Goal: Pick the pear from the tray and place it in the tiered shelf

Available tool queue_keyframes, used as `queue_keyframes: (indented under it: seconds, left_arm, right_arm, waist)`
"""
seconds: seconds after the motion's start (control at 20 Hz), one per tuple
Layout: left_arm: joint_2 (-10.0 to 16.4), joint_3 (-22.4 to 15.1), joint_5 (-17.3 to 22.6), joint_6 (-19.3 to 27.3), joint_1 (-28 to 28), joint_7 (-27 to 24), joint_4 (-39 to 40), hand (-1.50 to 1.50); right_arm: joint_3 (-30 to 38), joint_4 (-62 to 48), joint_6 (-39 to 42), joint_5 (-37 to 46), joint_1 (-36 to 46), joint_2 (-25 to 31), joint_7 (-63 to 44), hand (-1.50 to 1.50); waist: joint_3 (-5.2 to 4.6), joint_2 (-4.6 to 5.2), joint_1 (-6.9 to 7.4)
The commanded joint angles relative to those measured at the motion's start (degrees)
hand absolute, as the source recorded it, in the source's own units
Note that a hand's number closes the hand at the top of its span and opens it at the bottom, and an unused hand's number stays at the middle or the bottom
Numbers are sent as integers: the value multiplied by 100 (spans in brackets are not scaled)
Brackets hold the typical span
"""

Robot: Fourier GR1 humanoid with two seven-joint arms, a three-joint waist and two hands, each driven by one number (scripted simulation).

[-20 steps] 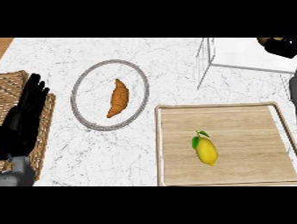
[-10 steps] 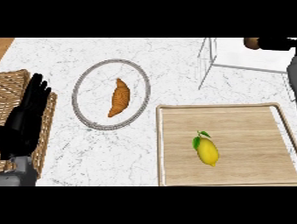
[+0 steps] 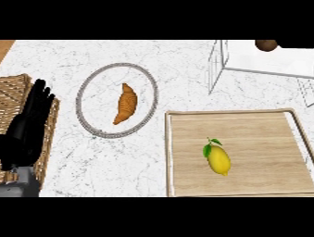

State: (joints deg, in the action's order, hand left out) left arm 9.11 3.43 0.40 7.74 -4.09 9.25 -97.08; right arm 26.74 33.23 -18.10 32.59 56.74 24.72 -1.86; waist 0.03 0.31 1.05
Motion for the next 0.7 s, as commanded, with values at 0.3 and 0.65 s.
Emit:
queue_keyframes:
  seconds: [0.3,0.65]
  left_arm:
    - [55,173,50,-24,38,108,-121,0]
    - [-28,102,-124,21,252,-98,-23,0]
  right_arm:
    - [377,986,198,-683,16,611,-616,-150]
    - [858,1925,763,-1235,-964,1278,-1433,-150]
  waist:
    - [-6,-62,-144]
    - [-7,-85,-235]
